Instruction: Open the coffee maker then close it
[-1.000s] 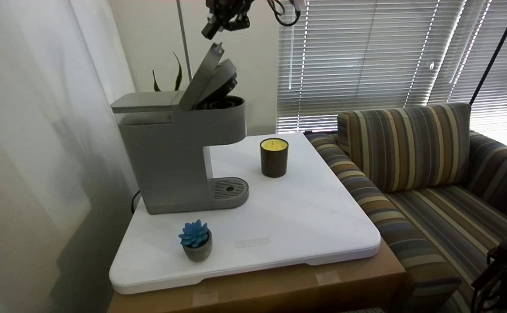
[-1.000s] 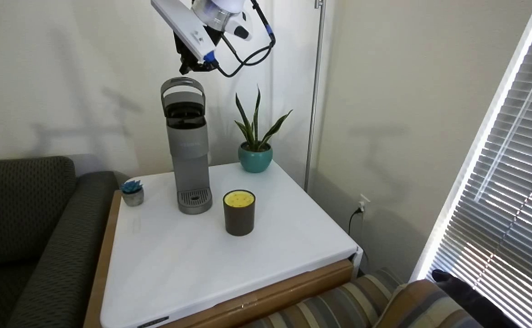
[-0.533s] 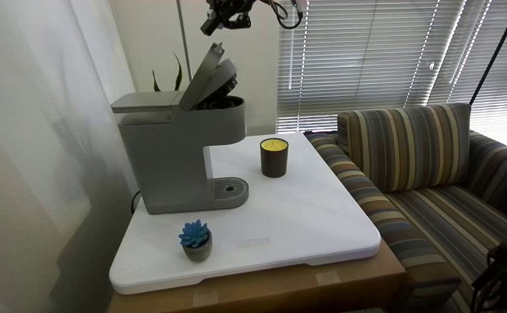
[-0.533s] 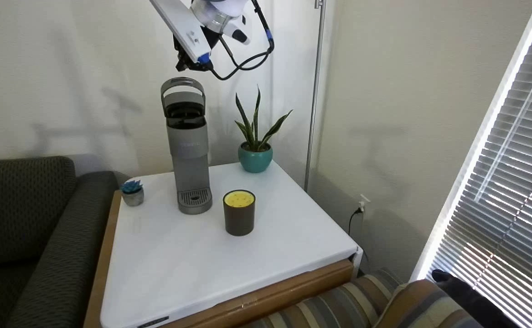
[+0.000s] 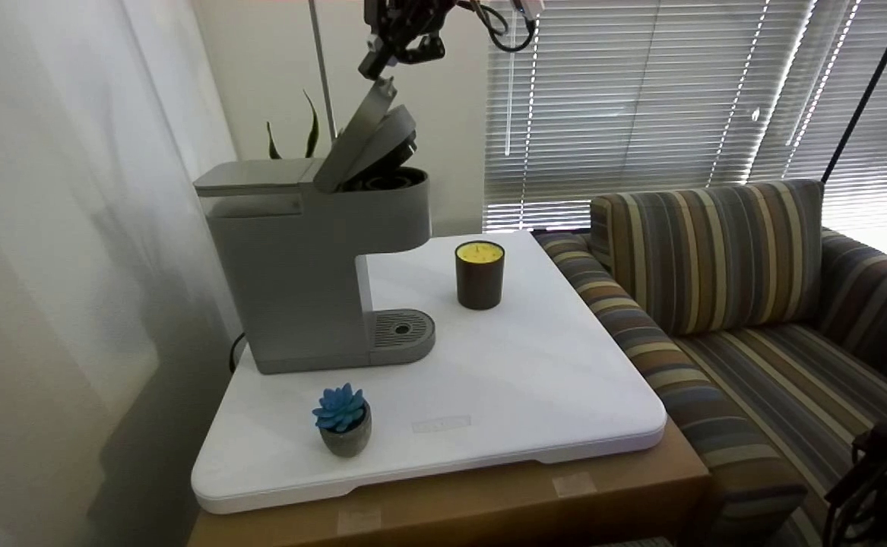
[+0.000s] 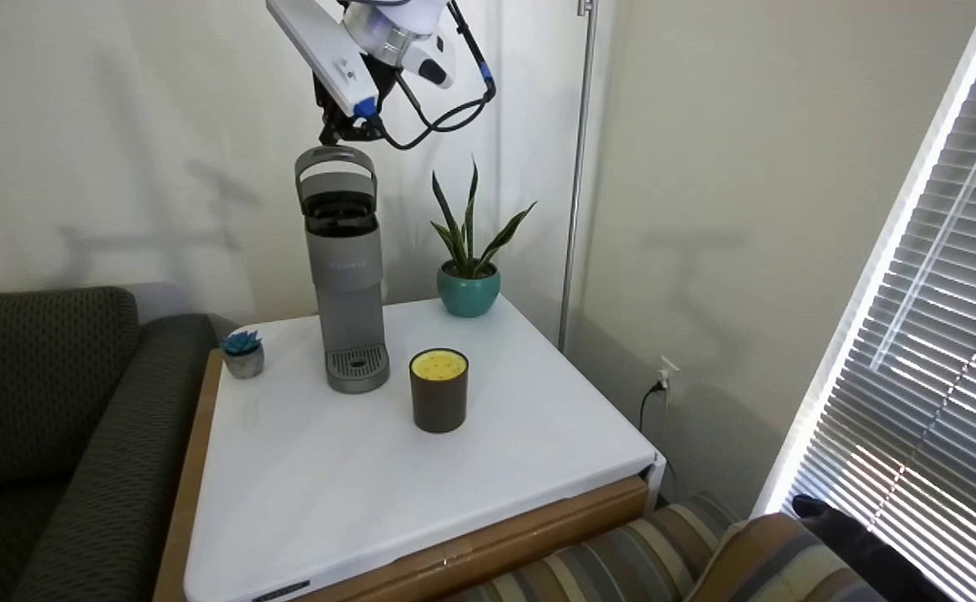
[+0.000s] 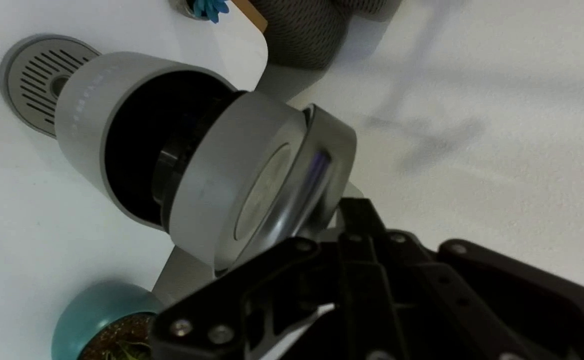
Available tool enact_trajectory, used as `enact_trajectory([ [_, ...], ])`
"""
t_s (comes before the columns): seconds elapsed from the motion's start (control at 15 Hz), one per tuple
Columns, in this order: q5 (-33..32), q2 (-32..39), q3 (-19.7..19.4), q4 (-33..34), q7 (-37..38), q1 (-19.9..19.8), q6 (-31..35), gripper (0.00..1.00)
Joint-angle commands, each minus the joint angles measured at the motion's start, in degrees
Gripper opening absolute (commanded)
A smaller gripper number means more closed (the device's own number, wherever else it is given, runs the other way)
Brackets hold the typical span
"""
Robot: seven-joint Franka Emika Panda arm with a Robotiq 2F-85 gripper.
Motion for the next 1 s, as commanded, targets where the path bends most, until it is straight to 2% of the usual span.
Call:
enact_trajectory([
  [0.0,-3.26,-2.26,-0.84,-2.70,2.61,0.34,-1.01,0.00],
  [0.2,-3.35,-3.71,-0.85,-5.84,4.75,-0.16,0.59,0.00],
  [0.53,1.56,-7.98,-0.88,-15.79,7.48,-1.46,3.72,0.00],
  [0.93,13.10,-13.14,-1.96,-28.35,6.09,-1.89,10.42,0.00],
])
